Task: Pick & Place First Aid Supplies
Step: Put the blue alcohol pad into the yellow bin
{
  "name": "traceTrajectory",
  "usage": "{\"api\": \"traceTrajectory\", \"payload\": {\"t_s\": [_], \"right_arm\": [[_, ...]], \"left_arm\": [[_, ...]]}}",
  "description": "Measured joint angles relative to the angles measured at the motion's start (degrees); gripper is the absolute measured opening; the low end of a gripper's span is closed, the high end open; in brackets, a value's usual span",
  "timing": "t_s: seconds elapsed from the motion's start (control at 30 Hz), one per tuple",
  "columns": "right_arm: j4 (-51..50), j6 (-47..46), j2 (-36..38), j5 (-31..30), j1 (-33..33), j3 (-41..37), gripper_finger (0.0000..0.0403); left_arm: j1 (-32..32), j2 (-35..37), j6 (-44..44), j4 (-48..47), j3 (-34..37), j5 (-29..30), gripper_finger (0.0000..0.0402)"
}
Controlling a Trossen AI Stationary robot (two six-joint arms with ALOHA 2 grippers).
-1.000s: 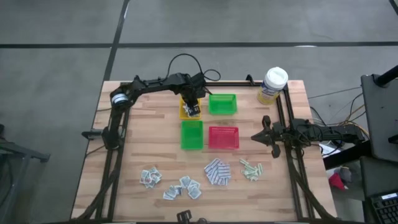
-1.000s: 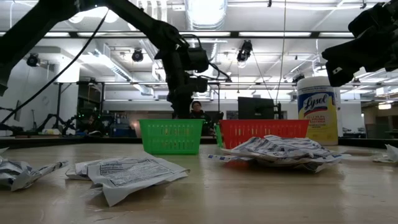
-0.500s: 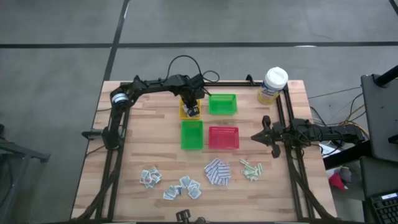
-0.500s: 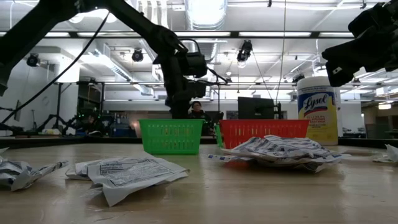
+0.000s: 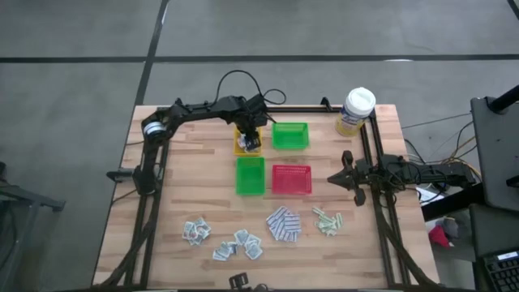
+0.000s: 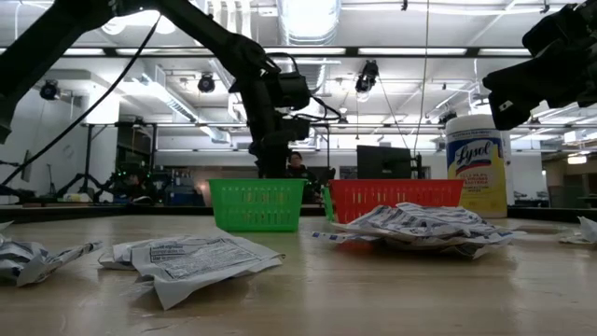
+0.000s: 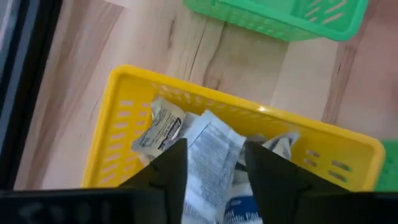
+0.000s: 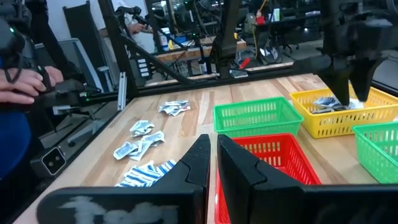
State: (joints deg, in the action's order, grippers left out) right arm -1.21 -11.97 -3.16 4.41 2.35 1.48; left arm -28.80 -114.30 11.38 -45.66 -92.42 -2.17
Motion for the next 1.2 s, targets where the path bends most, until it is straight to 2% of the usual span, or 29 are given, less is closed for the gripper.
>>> {"api": "traceTrajectory", "payload": {"t_s": [0.23, 0.43, 0.7, 0.93, 1.2], "right_arm": [[0.0, 0.02, 0.0, 0.01, 0.0, 0.01, 0.0028], [0.0, 0.0, 0.0, 0.01, 0.02, 0.01, 0.0028], [0.0, 0.0, 0.0, 0.01, 0.0, 0.0, 0.0028], [-0.01, 0.02, 0.02, -0.01, 0.02, 0.01, 0.0028], [0.0, 0.0, 0.0, 0.01, 0.02, 0.01, 0.0028]], "left_arm": [[0.39, 6.72, -0.92, -2.16, 0.0, 2.3, 0.0174], [3.51, 12.62, -8.84, -11.08, -0.02, 2.29, 0.0174], [12.46, 15.39, -26.39, -21.62, 2.98, 2.88, 0.0174], [21.11, 18.89, -38.62, -21.0, 9.06, 3.02, 0.0175], [31.87, 20.79, -52.55, -18.85, 12.22, 3.24, 0.0175]]}}
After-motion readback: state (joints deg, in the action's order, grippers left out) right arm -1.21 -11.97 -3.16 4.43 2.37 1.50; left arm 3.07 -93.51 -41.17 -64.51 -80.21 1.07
